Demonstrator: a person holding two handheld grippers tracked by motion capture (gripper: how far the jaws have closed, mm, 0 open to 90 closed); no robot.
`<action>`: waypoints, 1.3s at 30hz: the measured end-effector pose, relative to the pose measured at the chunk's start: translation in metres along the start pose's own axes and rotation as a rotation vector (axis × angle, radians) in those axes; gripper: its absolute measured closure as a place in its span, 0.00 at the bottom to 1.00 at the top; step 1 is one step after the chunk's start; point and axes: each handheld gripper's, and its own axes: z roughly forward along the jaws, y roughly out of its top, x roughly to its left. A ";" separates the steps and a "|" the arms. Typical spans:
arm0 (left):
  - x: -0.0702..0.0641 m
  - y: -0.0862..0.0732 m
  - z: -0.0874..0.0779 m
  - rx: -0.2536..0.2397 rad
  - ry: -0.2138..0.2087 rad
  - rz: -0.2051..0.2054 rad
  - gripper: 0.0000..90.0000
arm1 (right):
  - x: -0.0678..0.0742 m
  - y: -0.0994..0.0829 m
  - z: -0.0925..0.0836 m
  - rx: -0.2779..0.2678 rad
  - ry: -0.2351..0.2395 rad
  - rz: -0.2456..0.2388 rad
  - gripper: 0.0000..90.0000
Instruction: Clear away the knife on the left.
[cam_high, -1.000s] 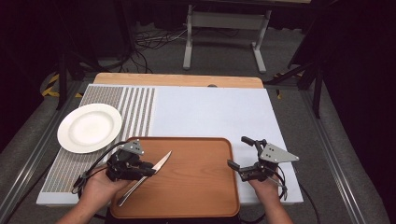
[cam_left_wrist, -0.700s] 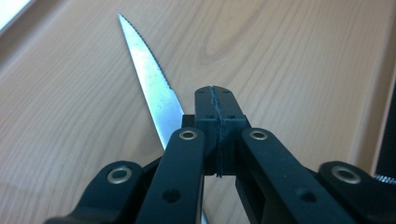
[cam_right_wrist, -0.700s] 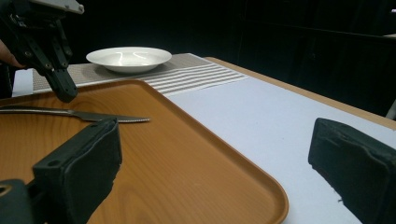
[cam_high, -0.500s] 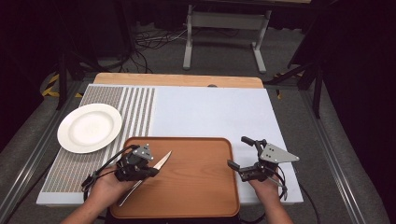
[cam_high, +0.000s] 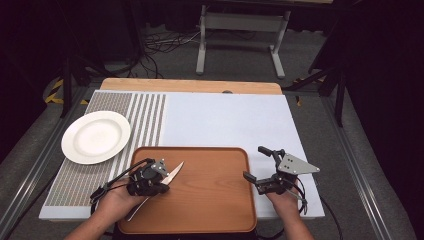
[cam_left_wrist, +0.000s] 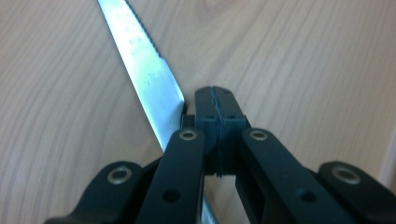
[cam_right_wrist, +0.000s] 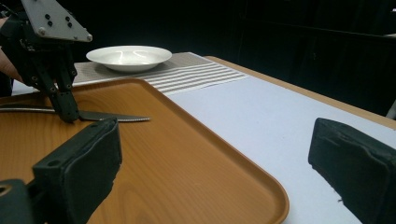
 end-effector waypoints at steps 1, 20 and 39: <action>0.001 0.000 0.000 0.000 -0.006 -0.002 1.00 | 0.000 0.000 0.000 -0.001 0.001 0.000 0.04; 0.004 -0.001 -0.002 0.012 0.024 -0.014 1.00 | 0.000 0.000 0.000 0.002 0.001 0.002 0.04; 0.014 -0.013 -0.009 0.005 0.059 -0.060 1.00 | 0.000 -0.001 0.000 0.006 -0.002 0.002 0.04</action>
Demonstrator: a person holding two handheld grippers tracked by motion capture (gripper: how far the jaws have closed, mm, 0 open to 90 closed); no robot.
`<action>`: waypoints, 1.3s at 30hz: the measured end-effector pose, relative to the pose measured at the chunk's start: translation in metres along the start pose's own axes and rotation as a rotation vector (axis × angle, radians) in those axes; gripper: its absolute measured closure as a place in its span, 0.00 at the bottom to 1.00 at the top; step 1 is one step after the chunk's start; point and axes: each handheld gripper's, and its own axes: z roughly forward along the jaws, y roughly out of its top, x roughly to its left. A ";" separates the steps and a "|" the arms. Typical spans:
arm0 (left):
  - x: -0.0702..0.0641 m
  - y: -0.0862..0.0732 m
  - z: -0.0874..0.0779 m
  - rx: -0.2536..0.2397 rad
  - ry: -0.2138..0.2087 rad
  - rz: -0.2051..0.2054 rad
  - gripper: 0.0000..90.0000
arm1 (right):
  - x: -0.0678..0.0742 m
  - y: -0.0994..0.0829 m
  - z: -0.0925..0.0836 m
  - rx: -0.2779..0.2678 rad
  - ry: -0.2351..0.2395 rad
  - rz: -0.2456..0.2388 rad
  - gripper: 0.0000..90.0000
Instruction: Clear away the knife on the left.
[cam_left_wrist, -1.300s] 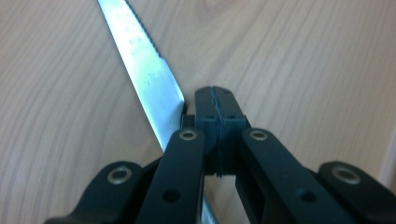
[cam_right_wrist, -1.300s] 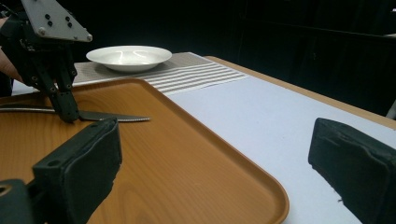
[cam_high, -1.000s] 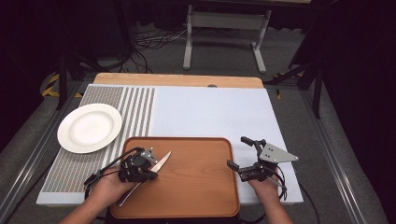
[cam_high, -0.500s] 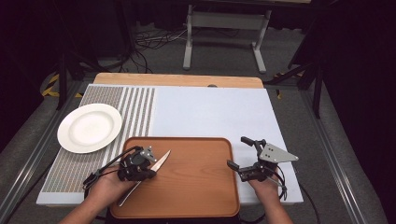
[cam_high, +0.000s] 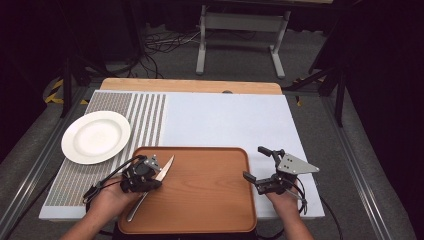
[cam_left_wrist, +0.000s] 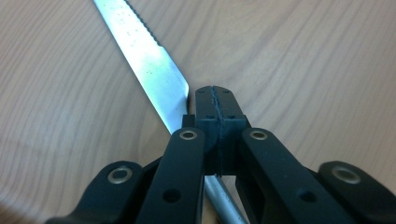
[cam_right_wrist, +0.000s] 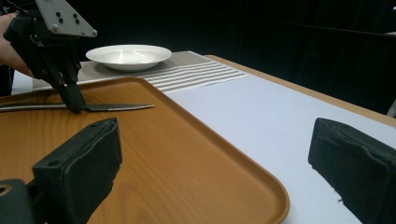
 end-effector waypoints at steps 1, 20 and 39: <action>0.000 -0.001 0.000 0.000 0.002 -0.003 1.00 | 0.000 0.000 0.000 0.000 0.000 0.000 0.04; 0.010 -0.013 -0.006 -0.013 0.017 -0.061 1.00 | 0.000 0.000 0.000 0.002 -0.002 -0.003 0.04; 0.016 -0.028 -0.013 -0.016 0.025 -0.130 1.00 | 0.001 0.000 0.002 0.009 0.001 -0.001 0.04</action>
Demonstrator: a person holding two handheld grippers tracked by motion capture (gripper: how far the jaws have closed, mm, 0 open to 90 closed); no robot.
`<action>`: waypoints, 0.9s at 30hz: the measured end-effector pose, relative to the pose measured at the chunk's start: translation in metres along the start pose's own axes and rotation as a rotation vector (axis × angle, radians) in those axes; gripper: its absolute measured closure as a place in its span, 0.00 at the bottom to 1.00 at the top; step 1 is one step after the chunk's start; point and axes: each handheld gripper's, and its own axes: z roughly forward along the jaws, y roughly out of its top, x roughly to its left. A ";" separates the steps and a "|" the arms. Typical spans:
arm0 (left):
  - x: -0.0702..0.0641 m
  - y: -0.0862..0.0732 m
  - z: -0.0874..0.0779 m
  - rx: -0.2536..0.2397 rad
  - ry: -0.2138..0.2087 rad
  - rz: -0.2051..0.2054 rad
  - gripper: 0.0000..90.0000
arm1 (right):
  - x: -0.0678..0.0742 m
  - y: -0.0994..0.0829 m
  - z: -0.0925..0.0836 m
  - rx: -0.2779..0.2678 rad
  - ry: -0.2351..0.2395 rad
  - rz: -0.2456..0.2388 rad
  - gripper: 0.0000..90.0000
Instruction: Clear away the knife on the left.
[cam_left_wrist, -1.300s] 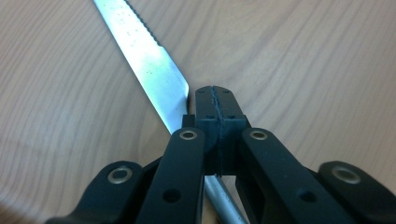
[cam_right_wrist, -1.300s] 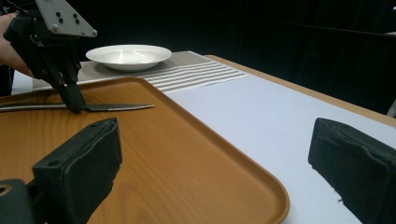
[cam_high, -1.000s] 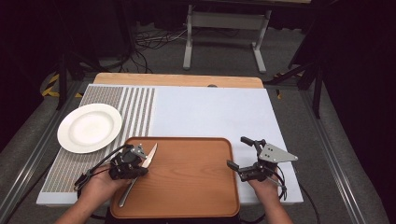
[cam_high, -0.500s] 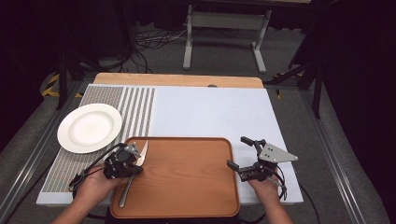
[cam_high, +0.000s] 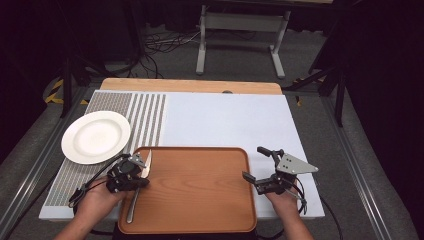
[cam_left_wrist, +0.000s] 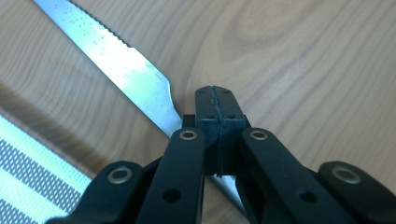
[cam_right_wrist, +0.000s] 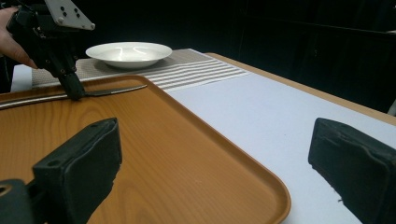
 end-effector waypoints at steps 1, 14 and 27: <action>0.001 -0.001 -0.001 0.001 0.005 0.001 1.00 | 0.000 0.000 0.000 -0.001 0.001 -0.002 0.04; 0.003 -0.005 -0.003 -0.009 0.001 -0.010 0.99 | 0.000 0.000 0.000 0.002 0.000 -0.002 0.04; -0.002 -0.006 -0.034 -0.313 0.019 0.128 0.22 | 0.000 0.000 0.000 -0.004 0.001 0.001 0.04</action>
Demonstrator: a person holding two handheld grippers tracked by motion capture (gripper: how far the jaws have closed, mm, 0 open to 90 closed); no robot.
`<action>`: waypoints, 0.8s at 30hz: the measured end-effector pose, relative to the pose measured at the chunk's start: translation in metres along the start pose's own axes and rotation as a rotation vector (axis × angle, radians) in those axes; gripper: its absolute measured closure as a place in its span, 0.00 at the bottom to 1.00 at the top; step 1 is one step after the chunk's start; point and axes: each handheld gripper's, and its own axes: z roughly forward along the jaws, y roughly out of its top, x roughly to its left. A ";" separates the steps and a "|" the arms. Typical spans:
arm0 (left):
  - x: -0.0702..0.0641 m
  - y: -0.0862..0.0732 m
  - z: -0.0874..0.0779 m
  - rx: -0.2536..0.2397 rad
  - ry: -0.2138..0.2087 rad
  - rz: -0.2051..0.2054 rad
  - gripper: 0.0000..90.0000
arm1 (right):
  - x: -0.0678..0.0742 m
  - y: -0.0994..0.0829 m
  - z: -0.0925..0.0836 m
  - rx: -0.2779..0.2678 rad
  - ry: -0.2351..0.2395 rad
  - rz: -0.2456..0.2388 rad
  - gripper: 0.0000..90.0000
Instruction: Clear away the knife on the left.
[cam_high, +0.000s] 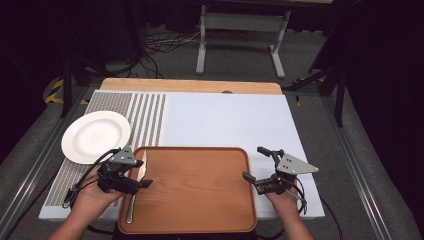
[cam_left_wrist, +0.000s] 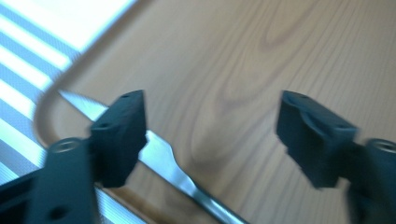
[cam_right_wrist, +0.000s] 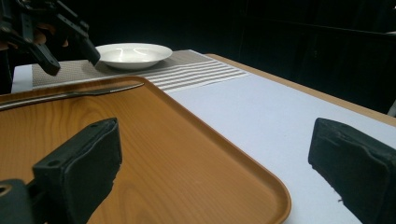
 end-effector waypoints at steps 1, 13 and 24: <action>0.000 0.000 -0.003 -0.017 0.000 0.007 0.22 | 0.000 0.000 0.000 0.001 0.001 0.000 0.04; 0.003 -0.022 -0.032 -0.372 0.026 0.043 0.05 | 0.001 0.001 0.000 -0.006 0.005 -0.007 0.04; 0.008 -0.049 -0.035 -0.534 0.044 0.026 0.03 | 0.000 0.001 -0.001 0.002 0.000 -0.011 0.04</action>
